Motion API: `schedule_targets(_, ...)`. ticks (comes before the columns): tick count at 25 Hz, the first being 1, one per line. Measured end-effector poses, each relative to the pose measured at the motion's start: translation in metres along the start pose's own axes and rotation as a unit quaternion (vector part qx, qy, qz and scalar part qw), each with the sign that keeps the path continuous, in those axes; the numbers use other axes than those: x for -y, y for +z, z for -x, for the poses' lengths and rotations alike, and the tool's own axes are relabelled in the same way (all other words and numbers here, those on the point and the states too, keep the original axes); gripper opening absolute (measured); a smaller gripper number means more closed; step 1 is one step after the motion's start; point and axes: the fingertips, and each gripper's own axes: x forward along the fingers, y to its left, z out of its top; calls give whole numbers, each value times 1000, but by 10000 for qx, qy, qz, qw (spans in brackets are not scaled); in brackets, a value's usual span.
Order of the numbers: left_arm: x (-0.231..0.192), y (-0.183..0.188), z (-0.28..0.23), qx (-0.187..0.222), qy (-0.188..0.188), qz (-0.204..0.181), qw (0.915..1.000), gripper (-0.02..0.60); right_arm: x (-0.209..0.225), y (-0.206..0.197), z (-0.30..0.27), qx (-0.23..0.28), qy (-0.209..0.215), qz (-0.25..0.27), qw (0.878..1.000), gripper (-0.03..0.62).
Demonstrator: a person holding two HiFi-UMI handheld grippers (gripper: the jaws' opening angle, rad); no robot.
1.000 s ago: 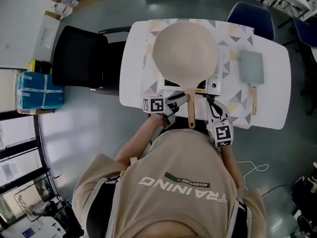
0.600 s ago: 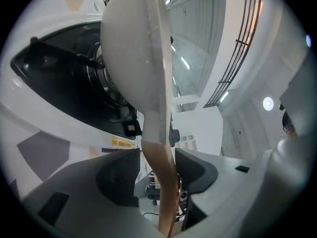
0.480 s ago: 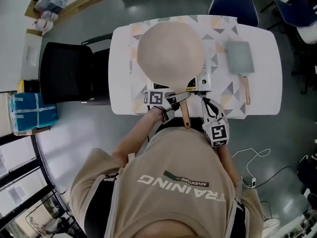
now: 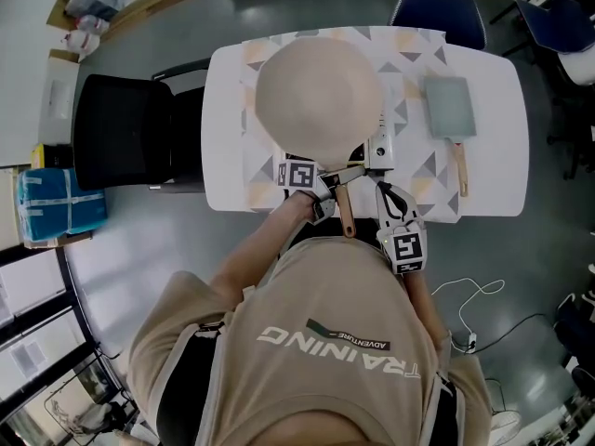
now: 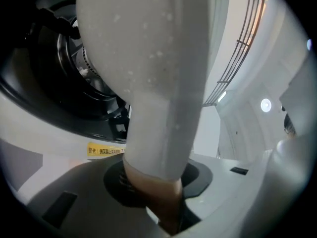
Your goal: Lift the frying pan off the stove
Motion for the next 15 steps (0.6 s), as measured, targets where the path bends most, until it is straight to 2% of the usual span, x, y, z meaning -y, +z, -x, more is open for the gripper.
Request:
schedule_targets(2,1,1,-2,37,-74,84,9999,124,0,-1,1,7,31,-5,10000,-2)
schedule_targets(8,4,1,0,-10,-119,-84,9999,133,4,-5,6,8,88,-11,10000,-3)
schedule_targets(15,21,0,10,-132,-357,-37,9993,146,16,-6,12,84,75,-48,9999,-2)
